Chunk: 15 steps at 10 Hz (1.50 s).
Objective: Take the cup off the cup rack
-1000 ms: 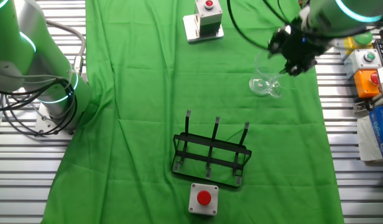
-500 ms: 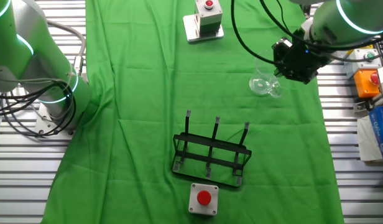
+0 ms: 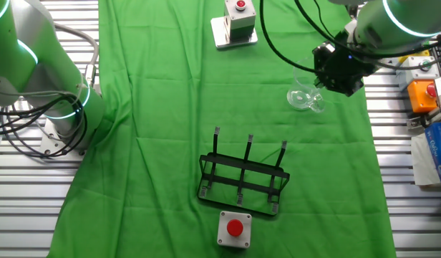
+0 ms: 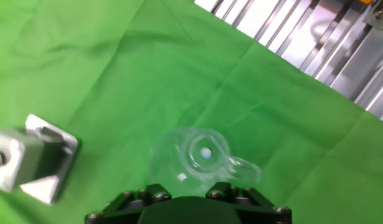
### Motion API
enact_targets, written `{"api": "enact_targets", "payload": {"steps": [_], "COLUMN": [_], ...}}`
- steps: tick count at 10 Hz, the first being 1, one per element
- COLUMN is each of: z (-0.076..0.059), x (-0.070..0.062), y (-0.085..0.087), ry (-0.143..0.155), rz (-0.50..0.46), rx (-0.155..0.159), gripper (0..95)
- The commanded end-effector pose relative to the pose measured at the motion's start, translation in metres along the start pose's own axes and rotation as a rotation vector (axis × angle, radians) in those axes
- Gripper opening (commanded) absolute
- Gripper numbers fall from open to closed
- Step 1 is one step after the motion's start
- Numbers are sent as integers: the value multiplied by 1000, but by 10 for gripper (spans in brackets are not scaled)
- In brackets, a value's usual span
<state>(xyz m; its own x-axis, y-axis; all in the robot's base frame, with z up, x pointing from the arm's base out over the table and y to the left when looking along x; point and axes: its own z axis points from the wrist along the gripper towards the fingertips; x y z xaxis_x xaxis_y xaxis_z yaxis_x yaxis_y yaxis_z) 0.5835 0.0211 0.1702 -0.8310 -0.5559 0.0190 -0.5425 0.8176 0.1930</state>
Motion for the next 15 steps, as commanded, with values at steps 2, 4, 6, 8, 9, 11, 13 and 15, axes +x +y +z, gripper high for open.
{"api": "enact_targets", "payload": {"steps": [2, 4, 6, 8, 9, 11, 13, 15], "z": [0, 0, 0, 0, 0, -2, -2, 2], "x": [0, 0, 0, 0, 0, 6, 12, 13], "y": [0, 0, 0, 0, 0, -22, -54, -92], "ry": [10, 18, 15, 48, 56, 61, 55, 50], "rz": [140, 162, 168, 84, 60, -13, -50, -80], "rx": [23, 35, 36, 76, 85, 87, 84, 89], "gripper": [0, 0, 0, 0, 0, 0, 0, 0]}}
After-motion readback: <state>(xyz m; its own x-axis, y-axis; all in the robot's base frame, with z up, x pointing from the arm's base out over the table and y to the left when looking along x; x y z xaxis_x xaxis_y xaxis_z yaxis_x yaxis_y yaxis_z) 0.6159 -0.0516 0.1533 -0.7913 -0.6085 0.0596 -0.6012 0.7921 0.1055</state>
